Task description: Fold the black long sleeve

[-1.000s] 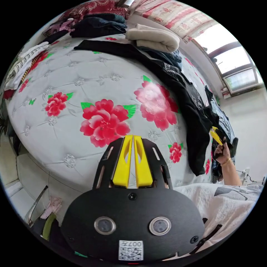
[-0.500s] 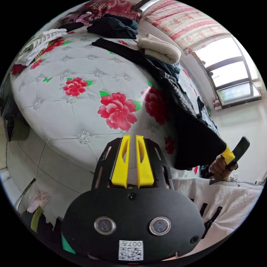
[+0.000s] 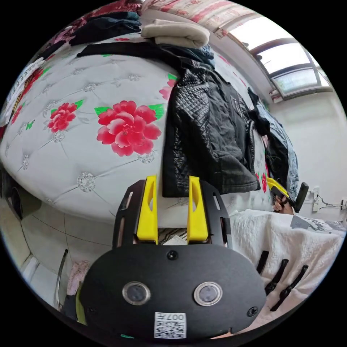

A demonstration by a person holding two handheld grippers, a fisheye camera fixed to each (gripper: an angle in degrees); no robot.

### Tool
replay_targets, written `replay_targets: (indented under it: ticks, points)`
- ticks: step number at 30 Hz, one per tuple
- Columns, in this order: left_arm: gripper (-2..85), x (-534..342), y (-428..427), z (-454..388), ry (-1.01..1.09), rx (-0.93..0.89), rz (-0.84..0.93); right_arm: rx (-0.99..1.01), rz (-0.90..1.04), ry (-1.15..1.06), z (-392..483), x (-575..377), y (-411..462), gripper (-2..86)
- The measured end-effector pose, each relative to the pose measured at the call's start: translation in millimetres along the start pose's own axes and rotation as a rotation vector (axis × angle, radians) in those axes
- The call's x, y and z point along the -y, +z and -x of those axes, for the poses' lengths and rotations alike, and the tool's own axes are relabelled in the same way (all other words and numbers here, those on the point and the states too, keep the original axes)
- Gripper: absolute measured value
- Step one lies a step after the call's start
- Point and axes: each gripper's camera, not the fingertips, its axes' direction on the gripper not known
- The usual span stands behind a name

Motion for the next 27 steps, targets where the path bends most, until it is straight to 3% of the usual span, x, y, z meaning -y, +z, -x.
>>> replay_targets:
  ticks: [3, 6, 8, 14, 17, 21, 23, 27]
  points:
    - [6.0, 16, 5, -31, 0.147, 0.247, 0.030, -0.074, 0.050, -0.136, 35, 15, 28, 6.6]
    - [1.1, 28, 10, -50, 0.275, 0.312, 0.051, -0.177, 0.249, -0.235, 57, 29, 76, 4.7]
    - [0.0, 36, 6, -50, 0.292, 0.311, 0.076, -0.180, 0.251, -0.252, 59, 37, 69, 3.0]
    - [-0.8, 12, -107, -44, 0.320, 0.197, -0.144, -0.478, 0.022, -0.340, 78, 23, -90, 0.6]
    - [-0.8, 1, -99, -27, 0.298, 0.143, -0.088, -0.351, 0.033, -0.331, 71, 9, -110, 0.6]
    - [-0.7, -9, -27, 20, 0.077, 0.032, 0.058, -0.156, 0.348, -0.111, 15, -21, -14, 1.4]
    - [-0.7, -14, -21, 34, -0.011, -0.026, 0.051, -0.103, 0.315, -0.029, 4, -33, -9, 2.6]
    - [-0.7, -14, -32, 50, -0.045, -0.078, -0.001, -0.059, 0.073, 0.212, -38, -40, -36, 6.6]
